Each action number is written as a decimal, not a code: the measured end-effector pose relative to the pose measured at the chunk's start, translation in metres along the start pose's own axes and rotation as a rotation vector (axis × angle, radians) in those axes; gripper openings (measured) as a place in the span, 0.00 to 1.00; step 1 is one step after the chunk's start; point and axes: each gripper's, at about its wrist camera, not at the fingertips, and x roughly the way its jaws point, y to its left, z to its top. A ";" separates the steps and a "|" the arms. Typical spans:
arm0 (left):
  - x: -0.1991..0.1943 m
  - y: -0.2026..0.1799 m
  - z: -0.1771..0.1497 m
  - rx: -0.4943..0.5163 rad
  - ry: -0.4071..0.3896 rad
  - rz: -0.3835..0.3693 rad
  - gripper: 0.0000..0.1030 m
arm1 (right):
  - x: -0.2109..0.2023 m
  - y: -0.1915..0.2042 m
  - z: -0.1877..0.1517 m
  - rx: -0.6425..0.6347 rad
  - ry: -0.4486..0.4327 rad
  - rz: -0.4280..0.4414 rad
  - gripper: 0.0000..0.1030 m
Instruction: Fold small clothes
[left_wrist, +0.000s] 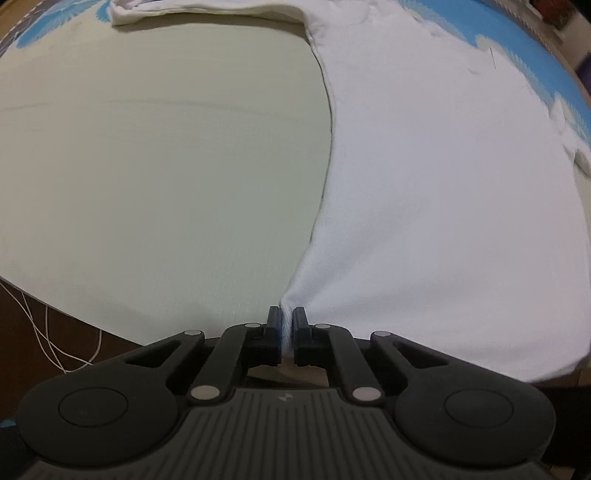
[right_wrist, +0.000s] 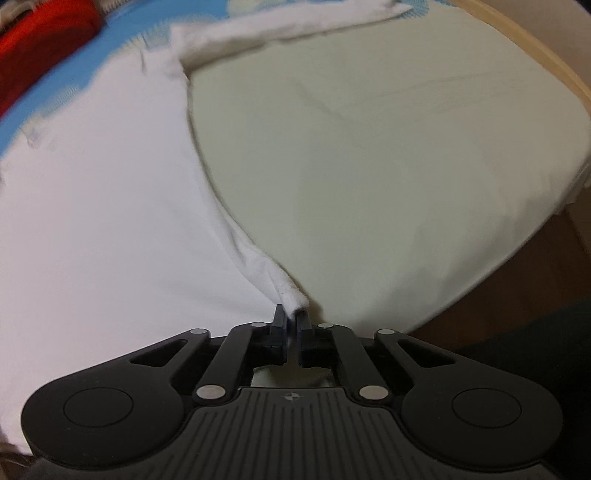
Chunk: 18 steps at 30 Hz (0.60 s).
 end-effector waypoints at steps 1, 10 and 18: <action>-0.004 0.004 0.000 -0.014 -0.027 -0.017 0.07 | -0.003 0.000 -0.002 0.000 -0.011 0.003 0.05; 0.008 -0.001 -0.002 0.160 -0.041 -0.089 0.09 | -0.018 0.017 -0.009 -0.098 -0.110 0.076 0.22; 0.020 0.019 -0.021 0.200 -0.040 -0.058 0.26 | 0.002 0.036 -0.020 -0.215 -0.025 -0.022 0.28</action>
